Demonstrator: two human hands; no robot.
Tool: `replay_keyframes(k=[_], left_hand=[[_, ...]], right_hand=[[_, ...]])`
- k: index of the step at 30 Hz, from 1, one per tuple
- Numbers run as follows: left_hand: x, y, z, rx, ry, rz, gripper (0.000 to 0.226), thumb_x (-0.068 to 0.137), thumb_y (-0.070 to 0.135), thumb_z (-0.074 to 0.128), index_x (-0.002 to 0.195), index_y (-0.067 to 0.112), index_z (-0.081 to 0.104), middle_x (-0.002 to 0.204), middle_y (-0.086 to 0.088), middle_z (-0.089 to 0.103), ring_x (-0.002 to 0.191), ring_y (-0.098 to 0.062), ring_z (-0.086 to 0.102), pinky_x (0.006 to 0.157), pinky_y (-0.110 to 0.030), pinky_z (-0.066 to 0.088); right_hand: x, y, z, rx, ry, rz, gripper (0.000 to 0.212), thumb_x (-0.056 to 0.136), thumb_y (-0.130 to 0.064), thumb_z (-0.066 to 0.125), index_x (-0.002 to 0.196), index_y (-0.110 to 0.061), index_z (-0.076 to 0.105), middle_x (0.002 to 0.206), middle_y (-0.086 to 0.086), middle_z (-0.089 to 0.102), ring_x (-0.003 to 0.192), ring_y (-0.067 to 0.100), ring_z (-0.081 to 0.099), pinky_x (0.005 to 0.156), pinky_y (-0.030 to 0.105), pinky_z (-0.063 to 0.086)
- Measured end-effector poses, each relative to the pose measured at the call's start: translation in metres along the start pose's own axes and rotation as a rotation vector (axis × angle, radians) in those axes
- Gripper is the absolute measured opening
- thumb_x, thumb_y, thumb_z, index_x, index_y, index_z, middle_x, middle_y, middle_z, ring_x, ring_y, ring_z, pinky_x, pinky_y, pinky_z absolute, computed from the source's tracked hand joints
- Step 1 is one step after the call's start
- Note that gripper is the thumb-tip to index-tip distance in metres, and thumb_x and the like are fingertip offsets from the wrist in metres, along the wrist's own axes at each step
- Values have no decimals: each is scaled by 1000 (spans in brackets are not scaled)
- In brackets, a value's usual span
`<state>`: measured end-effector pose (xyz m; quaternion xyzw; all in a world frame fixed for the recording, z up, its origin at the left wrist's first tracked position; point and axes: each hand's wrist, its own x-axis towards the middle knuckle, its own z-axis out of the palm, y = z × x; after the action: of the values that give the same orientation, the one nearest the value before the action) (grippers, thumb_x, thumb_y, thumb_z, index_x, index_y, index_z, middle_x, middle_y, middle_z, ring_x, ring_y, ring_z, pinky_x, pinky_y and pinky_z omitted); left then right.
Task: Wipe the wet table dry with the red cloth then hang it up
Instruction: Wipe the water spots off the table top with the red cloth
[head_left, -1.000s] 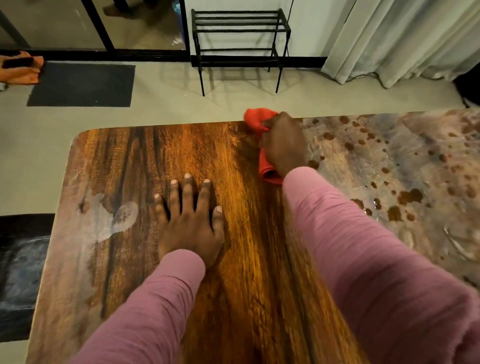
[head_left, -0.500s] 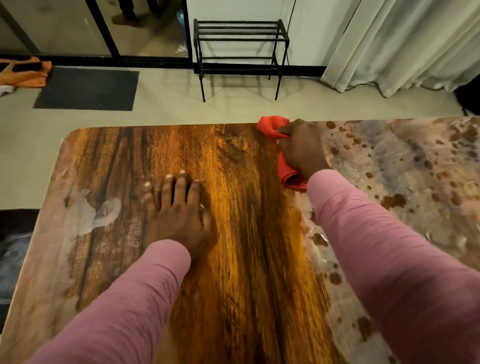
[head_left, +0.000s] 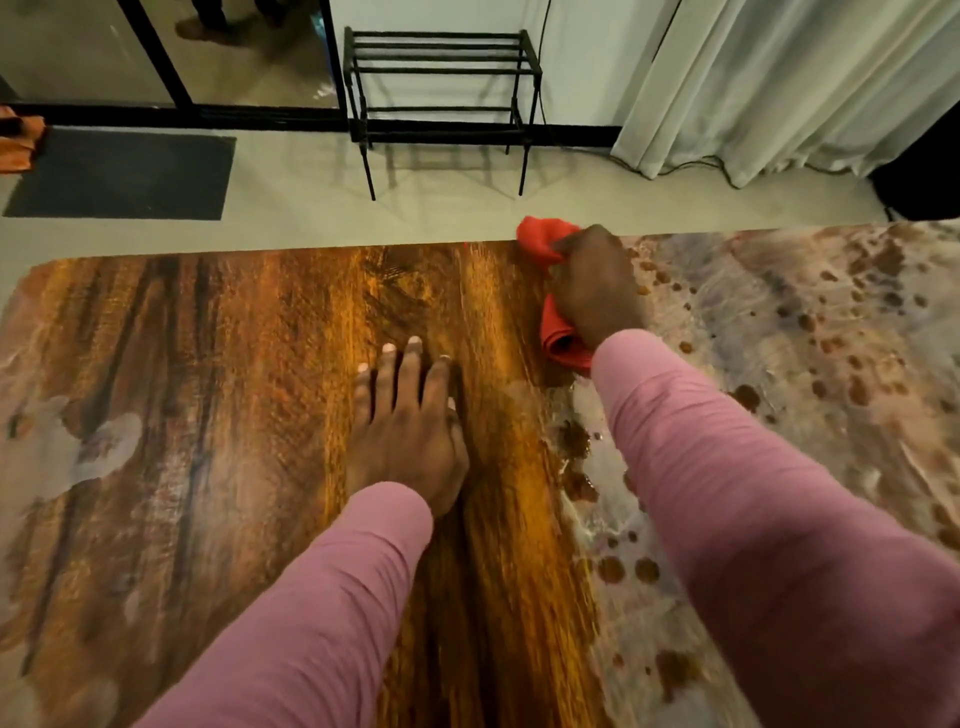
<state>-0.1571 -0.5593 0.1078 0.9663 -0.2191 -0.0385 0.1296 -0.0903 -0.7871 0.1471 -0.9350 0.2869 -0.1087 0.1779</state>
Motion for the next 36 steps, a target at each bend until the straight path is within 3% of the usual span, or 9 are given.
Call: replay_keyframes(k=[4, 7, 11, 16, 18, 24, 28, 30, 36], left_hand=[[1, 4, -1, 6, -15, 23, 62, 91, 34, 9, 150, 22, 25, 161, -7, 16, 149, -28, 6, 120, -48, 3], [1, 3, -1, 9, -30, 17, 61, 92, 33, 11, 150, 23, 24, 161, -6, 15, 149, -27, 5, 120, -48, 2], [1, 2, -1, 16, -42, 22, 58, 94, 32, 15, 151, 23, 23, 162, -4, 13, 149, -26, 4, 120, -48, 2], [2, 2, 0, 27, -39, 25, 60, 93, 34, 12, 151, 23, 22, 162, -4, 13, 149, -26, 4, 120, -48, 1], [2, 1, 0, 32, -44, 25, 60, 92, 34, 12, 151, 23, 22, 161, -5, 14, 149, -26, 4, 120, -49, 2], [2, 3, -2, 47, -47, 25, 62, 90, 33, 12, 150, 22, 24, 161, -6, 16, 149, -27, 6, 119, -49, 4], [3, 2, -2, 38, -40, 31, 62, 91, 34, 9, 150, 22, 24, 161, -6, 15, 149, -27, 6, 120, -49, 3], [2, 2, -1, 37, -38, 32, 61, 92, 34, 10, 150, 22, 23, 161, -6, 15, 149, -27, 6, 120, -49, 3], [2, 3, -2, 55, -39, 32, 61, 90, 32, 15, 150, 19, 25, 161, -7, 16, 148, -28, 6, 119, -50, 3]], right_hand=[[12, 2, -6, -34, 77, 118, 14, 86, -8, 56, 95, -9, 67, 95, 14, 65, 84, 30, 64, 68, 31, 45], [-3, -26, 6, 14, 10, 8, 20, 84, -11, 62, 103, -9, 66, 87, 6, 65, 65, 16, 59, 54, 21, 43], [-16, -26, 10, -33, -171, -305, 31, 88, -17, 60, 119, -16, 65, 110, 7, 62, 95, 21, 58, 75, 27, 46], [1, 8, -9, -16, 54, 127, 29, 81, -5, 59, 104, -18, 70, 97, 10, 69, 78, 26, 63, 68, 26, 46], [-8, -3, -9, -41, 72, 107, 18, 78, -4, 61, 88, -17, 68, 89, 9, 66, 76, 28, 63, 62, 26, 45], [-66, -21, 6, -45, -219, -354, 30, 89, -20, 60, 118, -24, 65, 112, 3, 56, 95, 17, 55, 75, 26, 42], [-58, 9, -11, -91, -92, -59, 32, 88, -17, 59, 119, -20, 64, 110, 4, 59, 78, 14, 56, 66, 23, 44], [-58, 12, -15, -99, 8, 80, 33, 84, -12, 61, 117, -16, 65, 111, 9, 61, 90, 26, 61, 74, 33, 49], [-117, -24, -5, 2, -112, -135, 29, 88, -19, 61, 116, -20, 64, 111, 2, 55, 89, 18, 55, 69, 25, 42]])
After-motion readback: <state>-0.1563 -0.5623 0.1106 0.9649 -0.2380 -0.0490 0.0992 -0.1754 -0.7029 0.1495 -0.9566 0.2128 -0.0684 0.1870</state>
